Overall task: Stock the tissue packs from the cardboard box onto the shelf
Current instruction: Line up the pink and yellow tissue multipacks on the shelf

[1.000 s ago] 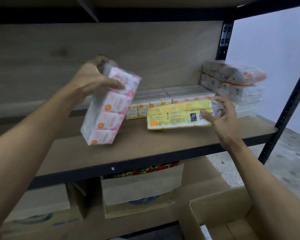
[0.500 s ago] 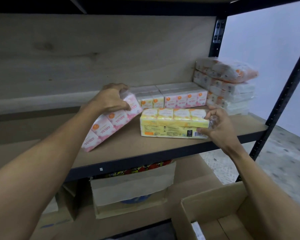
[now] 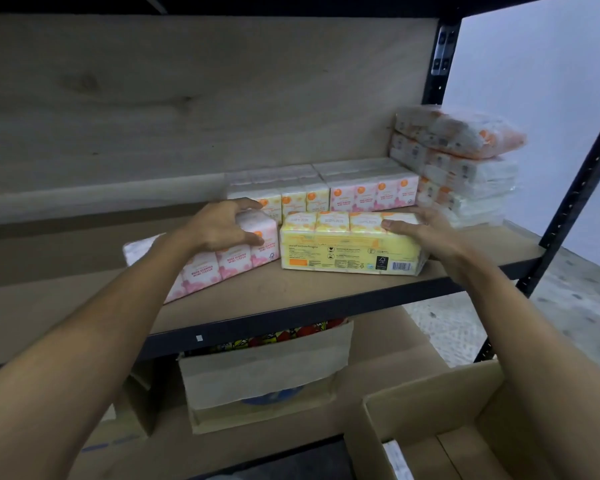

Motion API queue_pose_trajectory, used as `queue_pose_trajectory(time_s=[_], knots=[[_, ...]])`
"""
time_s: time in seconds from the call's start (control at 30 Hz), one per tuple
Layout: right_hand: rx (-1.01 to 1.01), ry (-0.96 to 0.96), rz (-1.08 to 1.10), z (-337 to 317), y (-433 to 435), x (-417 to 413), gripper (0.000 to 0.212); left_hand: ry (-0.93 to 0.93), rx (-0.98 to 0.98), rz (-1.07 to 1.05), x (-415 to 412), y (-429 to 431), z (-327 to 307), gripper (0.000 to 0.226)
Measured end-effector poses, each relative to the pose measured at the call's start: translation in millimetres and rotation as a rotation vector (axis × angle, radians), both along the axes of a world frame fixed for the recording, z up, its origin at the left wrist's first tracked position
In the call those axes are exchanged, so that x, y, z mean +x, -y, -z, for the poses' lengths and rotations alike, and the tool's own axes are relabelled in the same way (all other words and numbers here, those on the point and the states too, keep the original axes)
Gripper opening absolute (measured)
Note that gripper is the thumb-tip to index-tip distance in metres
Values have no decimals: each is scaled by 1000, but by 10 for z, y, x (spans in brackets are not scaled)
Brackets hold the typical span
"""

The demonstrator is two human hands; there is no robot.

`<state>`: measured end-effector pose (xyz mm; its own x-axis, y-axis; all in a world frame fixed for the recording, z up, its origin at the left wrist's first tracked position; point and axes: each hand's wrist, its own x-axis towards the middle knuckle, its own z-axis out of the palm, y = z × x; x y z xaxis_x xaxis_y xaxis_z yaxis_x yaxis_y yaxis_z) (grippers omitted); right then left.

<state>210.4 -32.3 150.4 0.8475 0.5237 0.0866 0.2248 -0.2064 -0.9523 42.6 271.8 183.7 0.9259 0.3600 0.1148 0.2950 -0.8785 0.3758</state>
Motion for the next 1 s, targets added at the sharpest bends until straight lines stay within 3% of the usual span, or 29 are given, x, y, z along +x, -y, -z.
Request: queue_pose_trajectory(time_s=[0.07, 0.17, 0.23, 0.43, 0.57, 0.8, 1.0], knots=[[-35, -59, 0, -54, 7, 28, 44, 36, -22, -9, -129, -23, -3, 74], [-30, -101, 55, -118, 21, 38, 76, 88, -46, -23, -399, -110, -18, 72], [52, -66, 70, -136, 22, -19, 68, 127, -59, -46, -615, -188, -1, 70], [137, 199, 53, 38, 74, -154, 69, 51, 86, -132, -1082, -374, 174, 79], [33, 378, 140, 221, 101, -105, 67, 132, 70, -60, -1049, -359, 195, 62], [-77, 573, 196, 390, 89, -21, 70, 124, -42, 10, -1003, -546, 181, 59], [-300, 1010, 246, 303, -145, -412, 74, 203, -7, 62, -949, -533, 241, 61]])
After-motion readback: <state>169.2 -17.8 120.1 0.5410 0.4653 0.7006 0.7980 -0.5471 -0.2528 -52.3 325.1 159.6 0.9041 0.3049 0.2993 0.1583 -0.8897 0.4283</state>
